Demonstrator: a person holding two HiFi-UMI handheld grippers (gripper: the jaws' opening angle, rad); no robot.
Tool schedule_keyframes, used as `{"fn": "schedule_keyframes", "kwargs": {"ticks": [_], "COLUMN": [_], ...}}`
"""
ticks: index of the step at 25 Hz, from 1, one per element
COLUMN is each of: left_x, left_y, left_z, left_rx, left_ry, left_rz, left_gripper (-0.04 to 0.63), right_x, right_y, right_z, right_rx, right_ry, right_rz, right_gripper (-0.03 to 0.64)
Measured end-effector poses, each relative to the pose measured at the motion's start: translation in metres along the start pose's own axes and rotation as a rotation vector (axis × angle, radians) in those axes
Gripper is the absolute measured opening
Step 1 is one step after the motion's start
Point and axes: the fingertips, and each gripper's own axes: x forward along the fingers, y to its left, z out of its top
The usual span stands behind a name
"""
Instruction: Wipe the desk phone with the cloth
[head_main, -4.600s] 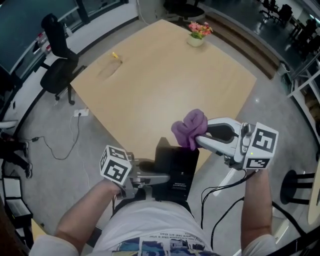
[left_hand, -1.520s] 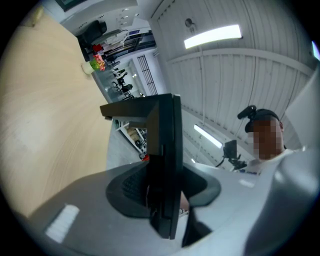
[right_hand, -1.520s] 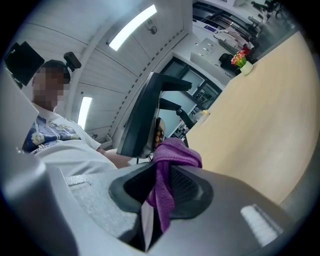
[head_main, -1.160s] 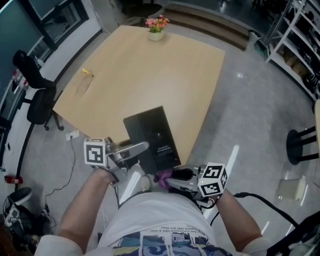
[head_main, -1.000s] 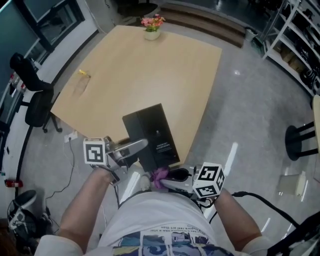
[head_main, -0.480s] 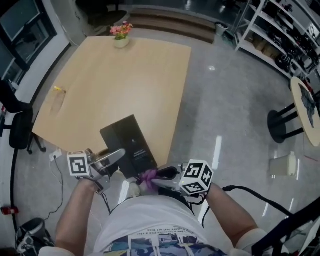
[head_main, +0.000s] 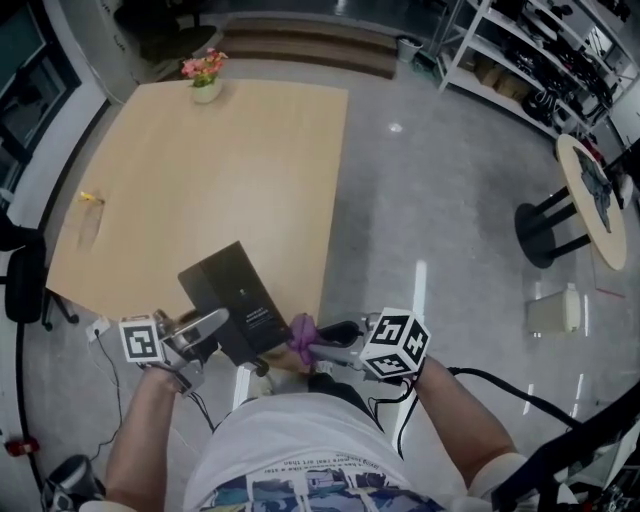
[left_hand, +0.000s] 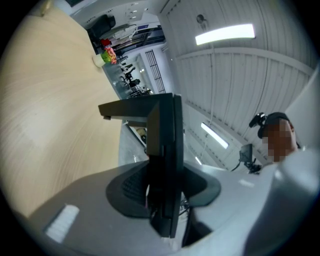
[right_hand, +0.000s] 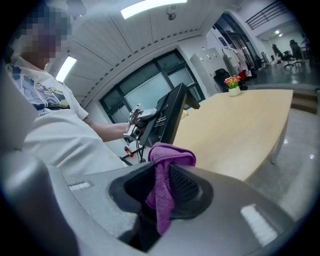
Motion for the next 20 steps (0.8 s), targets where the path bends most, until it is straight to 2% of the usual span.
{"fn": "schedule_keyframes", "kwargs": {"ticks": [5,9,12,20], "left_x": [0.009,0.007,0.01,0.028], "left_y": [0.008,0.029,0.042,0.08], "left_z": [-0.003,-0.006,-0.01,-0.016], "left_rx": [-0.026,0.025,0.015,-0.018], "left_ry": [0.021,0.058,0.07,0.105], "left_rz": [-0.008,0.067,0.09,0.11], "left_gripper": [0.181,0.181,0.181,0.181], "right_x": [-0.023,-0.042,-0.052,-0.056], "right_y": [-0.029,-0.051,-0.065,-0.074], "right_z": [0.022,0.045,0.051,0.046], "right_rx": [0.032,0.034,0.036,0.07], "right_ry": [-0.094,-0.183,-0.213,-0.211], "right_rz": [-0.104,-0.187,-0.247,-0.277], "right_gripper": [0.089,0.089,0.089,0.089]}}
